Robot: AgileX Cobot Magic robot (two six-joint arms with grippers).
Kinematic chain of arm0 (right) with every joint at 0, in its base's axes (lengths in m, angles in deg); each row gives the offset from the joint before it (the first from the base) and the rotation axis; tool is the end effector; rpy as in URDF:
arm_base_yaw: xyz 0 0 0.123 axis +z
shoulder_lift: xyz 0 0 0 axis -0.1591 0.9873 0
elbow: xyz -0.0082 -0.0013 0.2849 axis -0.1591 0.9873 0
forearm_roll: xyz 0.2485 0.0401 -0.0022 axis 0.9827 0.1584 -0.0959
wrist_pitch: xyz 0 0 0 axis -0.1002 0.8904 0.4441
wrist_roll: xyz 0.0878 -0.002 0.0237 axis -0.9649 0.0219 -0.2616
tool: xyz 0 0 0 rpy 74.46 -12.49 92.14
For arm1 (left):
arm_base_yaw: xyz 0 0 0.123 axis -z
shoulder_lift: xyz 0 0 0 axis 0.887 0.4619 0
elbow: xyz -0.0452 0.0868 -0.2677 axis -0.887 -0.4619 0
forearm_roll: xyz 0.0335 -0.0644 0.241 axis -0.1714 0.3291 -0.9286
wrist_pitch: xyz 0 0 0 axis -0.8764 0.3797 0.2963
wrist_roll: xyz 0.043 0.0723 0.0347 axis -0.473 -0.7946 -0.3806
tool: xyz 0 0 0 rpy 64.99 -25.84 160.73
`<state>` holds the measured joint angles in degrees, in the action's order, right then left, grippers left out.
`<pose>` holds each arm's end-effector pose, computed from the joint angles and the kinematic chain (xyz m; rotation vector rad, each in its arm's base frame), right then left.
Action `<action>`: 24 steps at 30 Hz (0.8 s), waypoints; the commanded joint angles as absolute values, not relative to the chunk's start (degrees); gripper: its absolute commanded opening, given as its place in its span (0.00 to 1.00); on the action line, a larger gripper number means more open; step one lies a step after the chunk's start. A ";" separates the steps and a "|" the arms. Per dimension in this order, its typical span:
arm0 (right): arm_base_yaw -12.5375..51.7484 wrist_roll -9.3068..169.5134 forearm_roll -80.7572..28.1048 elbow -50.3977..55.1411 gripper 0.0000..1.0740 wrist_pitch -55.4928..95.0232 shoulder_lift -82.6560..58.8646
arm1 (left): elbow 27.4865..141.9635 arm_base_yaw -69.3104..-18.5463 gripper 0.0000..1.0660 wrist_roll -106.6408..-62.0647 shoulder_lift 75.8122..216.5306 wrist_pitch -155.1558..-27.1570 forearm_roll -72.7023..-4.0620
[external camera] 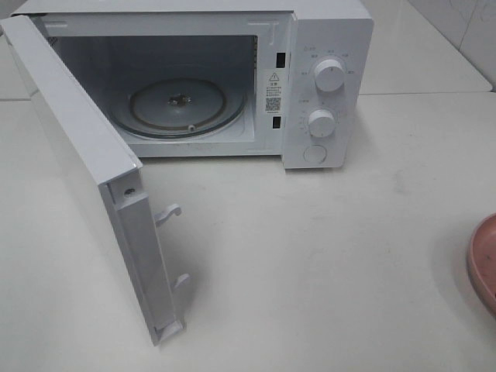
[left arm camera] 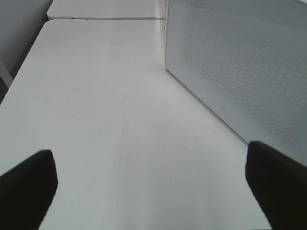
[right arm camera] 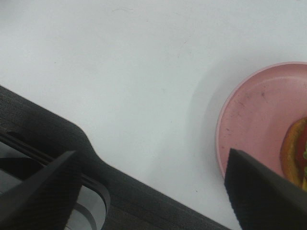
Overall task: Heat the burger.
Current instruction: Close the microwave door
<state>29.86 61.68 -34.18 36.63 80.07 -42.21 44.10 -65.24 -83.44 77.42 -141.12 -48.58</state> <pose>0.0863 0.0568 0.2752 -0.6069 2.4875 0.1851 -0.0077 -0.0066 0.2817 0.0070 2.0255 -0.0299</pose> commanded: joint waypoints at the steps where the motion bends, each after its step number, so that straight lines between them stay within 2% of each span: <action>1: 29.69 63.12 -35.55 36.23 0.75 82.70 -44.10 | 44.05 -65.36 0.94 -83.21 76.33 -141.35 -48.47; 6: 27.17 63.80 -36.52 37.72 0.74 82.48 -50.46 | 44.05 -65.36 0.94 -83.21 76.33 -141.35 -48.47; 8: 22.24 64.26 -36.18 40.13 0.73 81.10 -54.41 | 44.05 -65.36 0.94 -83.21 76.33 -141.35 -48.47; 9: 22.24 64.26 -36.18 40.13 0.73 81.10 -54.41 | 44.05 -65.36 0.94 -83.21 76.33 -141.35 -48.47; 10: 18.63 65.69 -35.38 41.39 0.72 80.70 -57.10 | 44.05 -65.36 0.94 -83.21 76.33 -141.35 -48.47; 12: 16.63 66.72 -34.69 41.22 0.71 80.58 -58.53 | 44.05 -65.36 0.94 -83.21 76.33 -141.35 -48.47; 13: 13.13 68.56 -33.95 41.22 0.71 80.36 -61.34 | 44.05 -65.36 0.94 -83.21 76.33 -141.35 -48.47; 14: 13.13 68.56 -33.95 41.22 0.71 80.36 -61.34 | 44.05 -65.36 0.94 -83.21 76.33 -141.35 -48.47; 16: 8.09 70.85 -33.20 41.22 0.71 80.18 -66.27 | 44.05 -65.36 0.94 -83.21 76.33 -141.35 -48.47; 24: -0.22 71.77 -33.03 41.56 0.71 80.24 -77.44 | 44.05 -65.36 0.94 -83.21 76.33 -141.35 -48.47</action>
<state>0.35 70.85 -32.97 41.50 80.53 -76.70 44.10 -65.24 -83.44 77.42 -141.12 -48.58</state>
